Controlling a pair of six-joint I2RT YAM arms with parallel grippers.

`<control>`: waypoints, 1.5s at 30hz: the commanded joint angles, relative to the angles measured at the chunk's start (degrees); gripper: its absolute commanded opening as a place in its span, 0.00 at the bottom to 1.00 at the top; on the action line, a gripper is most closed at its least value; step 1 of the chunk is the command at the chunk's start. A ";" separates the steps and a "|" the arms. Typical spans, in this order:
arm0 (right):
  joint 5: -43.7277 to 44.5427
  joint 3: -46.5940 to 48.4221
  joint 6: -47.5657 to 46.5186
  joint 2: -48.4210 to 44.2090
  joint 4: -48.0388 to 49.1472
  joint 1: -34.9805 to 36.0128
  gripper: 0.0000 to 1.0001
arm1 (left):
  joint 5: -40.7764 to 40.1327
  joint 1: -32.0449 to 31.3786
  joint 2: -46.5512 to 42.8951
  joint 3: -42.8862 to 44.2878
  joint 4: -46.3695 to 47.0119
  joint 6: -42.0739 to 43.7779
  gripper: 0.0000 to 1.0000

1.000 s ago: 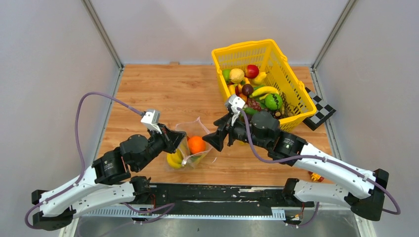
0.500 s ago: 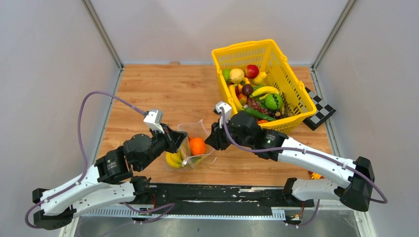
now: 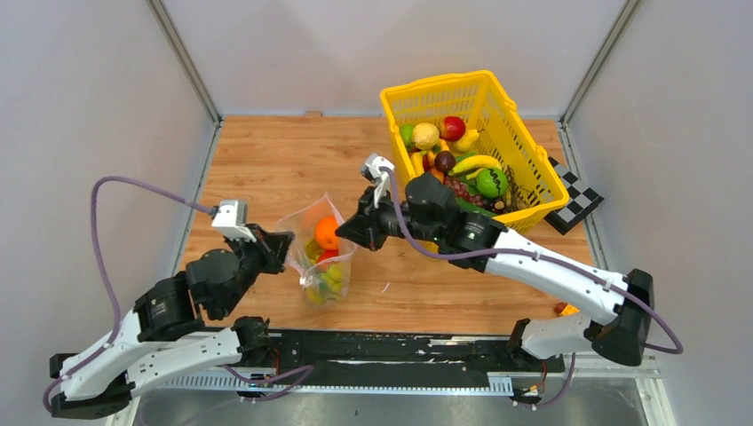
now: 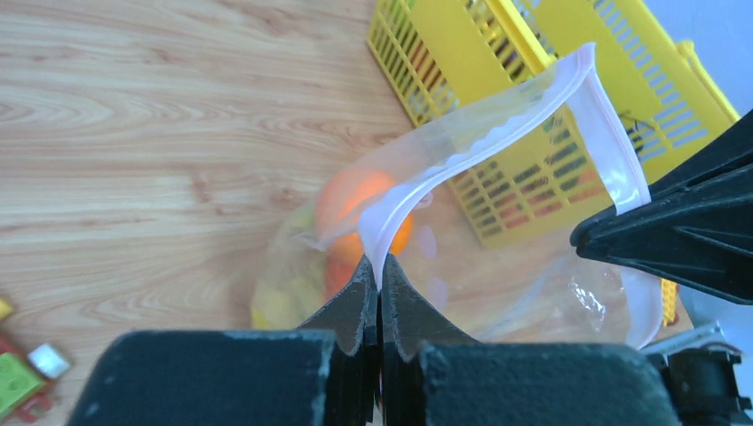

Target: Place the food in the zip-top bag and seal the zipper

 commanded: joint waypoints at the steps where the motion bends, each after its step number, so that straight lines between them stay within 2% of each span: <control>1: -4.39 8.25 -0.51 6.85 1.36 0.09 0.00 | -7.04 0.04 -3.92 3.41 -7.41 -0.24 0.00; 7: -4.40 4.49 2.57 8.28 6.34 0.13 0.00 | -4.10 0.05 -6.05 2.86 -4.19 0.20 0.00; 13: -0.18 3.97 0.60 7.17 4.03 0.05 0.01 | -3.17 0.04 -2.87 4.36 -3.26 1.67 0.00; 22: 3.78 -3.27 2.06 2.80 2.38 -1.68 0.07 | 0.95 0.00 1.46 0.69 2.26 1.30 0.00; 25: 5.17 -4.26 1.45 0.82 1.70 -2.10 0.17 | 2.95 0.04 2.80 -0.74 5.28 1.08 0.00; 28: 6.26 -4.11 0.32 -0.79 -0.06 -2.46 0.21 | 4.69 0.04 4.42 -1.67 7.36 1.15 0.00; 31: 7.50 -4.20 -0.42 -2.80 -1.46 -2.51 0.45 | 5.45 0.05 5.43 -2.08 7.85 0.93 0.00; 36: 11.59 -5.01 -2.15 -6.77 -2.20 -2.51 0.63 | 5.70 0.04 5.41 -2.88 8.79 0.89 0.00; 39: 18.71 -4.72 -3.49 -9.29 -3.36 -2.66 0.74 | 5.52 0.00 5.16 -3.01 8.94 0.87 0.00; 45: 28.53 -3.99 -5.36 -12.74 -4.74 -7.21 0.81 | 6.10 0.04 5.47 -3.41 9.43 0.80 0.00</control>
